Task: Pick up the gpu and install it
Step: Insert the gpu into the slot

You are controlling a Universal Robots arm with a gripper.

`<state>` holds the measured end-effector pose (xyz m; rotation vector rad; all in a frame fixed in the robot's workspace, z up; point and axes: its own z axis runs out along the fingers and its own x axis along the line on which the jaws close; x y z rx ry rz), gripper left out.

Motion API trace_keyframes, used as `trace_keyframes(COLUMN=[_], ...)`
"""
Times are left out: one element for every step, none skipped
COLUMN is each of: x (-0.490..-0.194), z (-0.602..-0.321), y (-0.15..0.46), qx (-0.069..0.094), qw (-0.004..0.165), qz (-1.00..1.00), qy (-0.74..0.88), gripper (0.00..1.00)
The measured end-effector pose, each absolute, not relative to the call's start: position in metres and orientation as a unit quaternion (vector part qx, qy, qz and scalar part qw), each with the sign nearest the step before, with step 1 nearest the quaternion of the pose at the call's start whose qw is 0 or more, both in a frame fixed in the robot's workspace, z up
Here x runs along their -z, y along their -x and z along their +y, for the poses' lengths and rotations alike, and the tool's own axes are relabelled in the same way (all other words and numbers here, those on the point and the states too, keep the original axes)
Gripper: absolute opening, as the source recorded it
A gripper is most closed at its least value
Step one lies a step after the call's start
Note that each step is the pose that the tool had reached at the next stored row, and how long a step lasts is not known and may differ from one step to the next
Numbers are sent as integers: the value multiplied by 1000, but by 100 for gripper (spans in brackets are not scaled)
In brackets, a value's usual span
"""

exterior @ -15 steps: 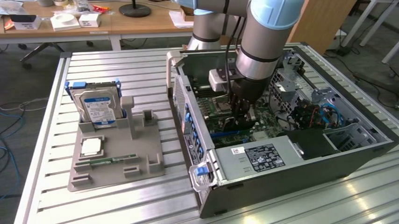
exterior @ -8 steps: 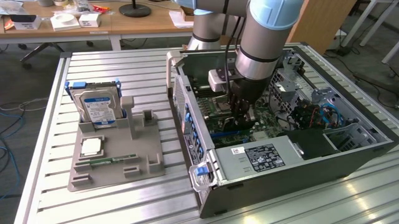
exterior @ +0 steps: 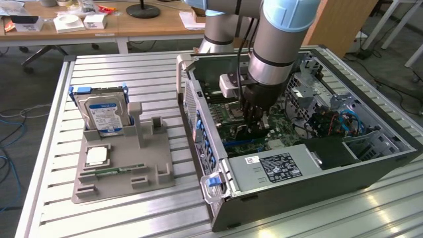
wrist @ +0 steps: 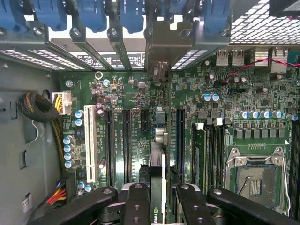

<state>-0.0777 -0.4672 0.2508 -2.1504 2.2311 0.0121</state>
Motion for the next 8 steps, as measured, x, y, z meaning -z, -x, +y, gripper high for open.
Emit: trace_keyframes(x=[-251,-251,-251,-251,-251,-251,-250,-249], z=[-467,-467,-467,-467,-467,-467,-467,-467], y=[78,79,79,79,79,79,80,80], qx=[-4,-4,-4,-4,-4,-4,-4,-4], qw=[21,21,21,21,21,21,22,22], qz=[720,720,720,720,720,720,720,720], qy=[694,694,694,694,694,694,694,694], gripper=[26,26,26,26,26,26,26,26])
